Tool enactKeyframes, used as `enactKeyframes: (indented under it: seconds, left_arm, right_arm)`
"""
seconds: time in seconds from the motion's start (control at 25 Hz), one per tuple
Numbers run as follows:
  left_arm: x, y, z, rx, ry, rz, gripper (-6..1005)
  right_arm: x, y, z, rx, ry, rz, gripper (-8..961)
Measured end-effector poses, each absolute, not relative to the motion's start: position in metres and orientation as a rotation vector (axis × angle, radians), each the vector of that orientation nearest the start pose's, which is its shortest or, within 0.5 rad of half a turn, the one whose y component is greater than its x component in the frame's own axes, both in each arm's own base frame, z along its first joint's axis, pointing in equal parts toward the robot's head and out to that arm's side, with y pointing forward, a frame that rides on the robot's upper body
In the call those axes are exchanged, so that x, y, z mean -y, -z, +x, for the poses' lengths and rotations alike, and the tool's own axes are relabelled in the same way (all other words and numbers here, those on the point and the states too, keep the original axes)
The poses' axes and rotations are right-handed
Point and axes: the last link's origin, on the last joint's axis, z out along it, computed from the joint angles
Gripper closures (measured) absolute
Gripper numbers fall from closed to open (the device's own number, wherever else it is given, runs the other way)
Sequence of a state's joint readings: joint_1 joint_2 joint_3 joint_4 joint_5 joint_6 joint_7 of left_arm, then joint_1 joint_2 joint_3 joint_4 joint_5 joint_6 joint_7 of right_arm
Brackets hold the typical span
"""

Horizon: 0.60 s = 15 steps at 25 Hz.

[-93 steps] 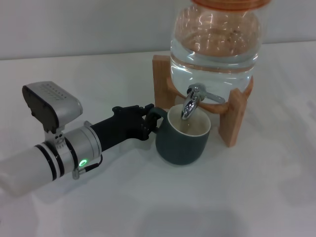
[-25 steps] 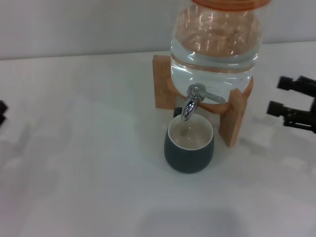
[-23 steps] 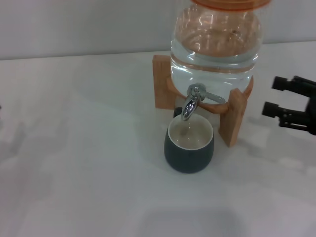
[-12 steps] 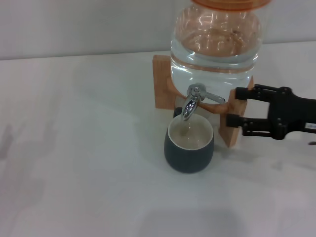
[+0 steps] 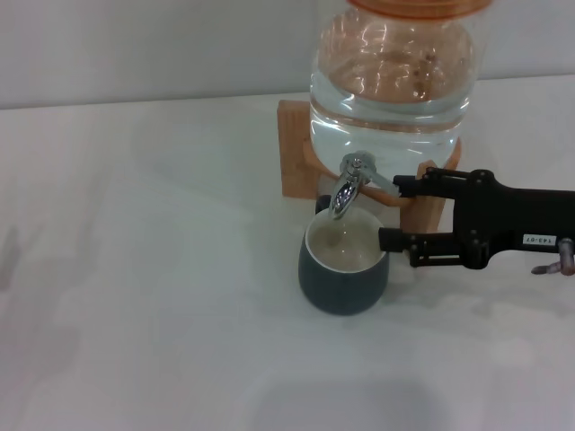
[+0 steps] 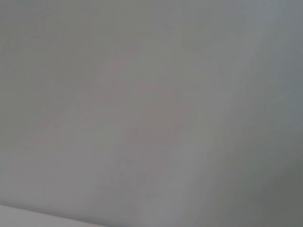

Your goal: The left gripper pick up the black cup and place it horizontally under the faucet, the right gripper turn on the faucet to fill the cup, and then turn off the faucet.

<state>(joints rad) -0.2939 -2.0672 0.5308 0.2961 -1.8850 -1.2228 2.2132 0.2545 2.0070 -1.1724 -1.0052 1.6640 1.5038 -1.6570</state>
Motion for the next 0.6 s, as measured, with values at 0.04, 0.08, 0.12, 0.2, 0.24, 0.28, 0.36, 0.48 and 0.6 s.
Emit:
enactKeyframes:
  seconds: [0.04, 0.08, 0.12, 0.2, 0.24, 0.28, 0.36, 0.48, 0.6]
  left_arm:
    - [-0.292, -0.037, -0.381, 0.875, 0.870, -1.674, 426]
    - [-0.292, -0.037, -0.381, 0.874, 0.869, -1.673, 426]
    - [-0.292, -0.037, -0.381, 0.874, 0.869, -1.673, 426]
    - [-0.292, -0.037, -0.381, 0.875, 0.869, -1.673, 426]
    - [-0.292, -0.037, -0.381, 0.875, 0.869, -1.673, 426]
    - [-0.292, -0.037, -0.381, 0.875, 0.868, -1.673, 426]
    - [-0.292, -0.037, -0.381, 0.875, 0.868, -1.673, 427]
    - [-0.292, -0.037, -0.381, 0.875, 0.868, -1.673, 427]
    - [-0.292, -0.037, -0.381, 0.875, 0.868, -1.673, 427]
  right_arm:
    - [-0.301, -0.035, 0.234, -0.445, -0.873, -2.688, 129]
    - [-0.301, -0.034, 0.232, -0.439, -0.873, -2.699, 129]
    - [-0.300, -0.033, 0.231, -0.435, -0.872, -2.706, 129]
    - [-0.299, -0.031, 0.227, -0.420, -0.871, -2.728, 130]
    - [-0.299, -0.030, 0.225, -0.414, -0.871, -2.737, 130]
    - [-0.298, -0.029, 0.224, -0.410, -0.872, -2.743, 130]
    - [-0.297, -0.028, 0.221, -0.402, -0.873, -2.754, 130]
    - [-0.296, -0.026, 0.219, -0.392, -0.874, -2.768, 130]
    - [-0.296, -0.025, 0.218, -0.393, -0.875, -2.771, 130]
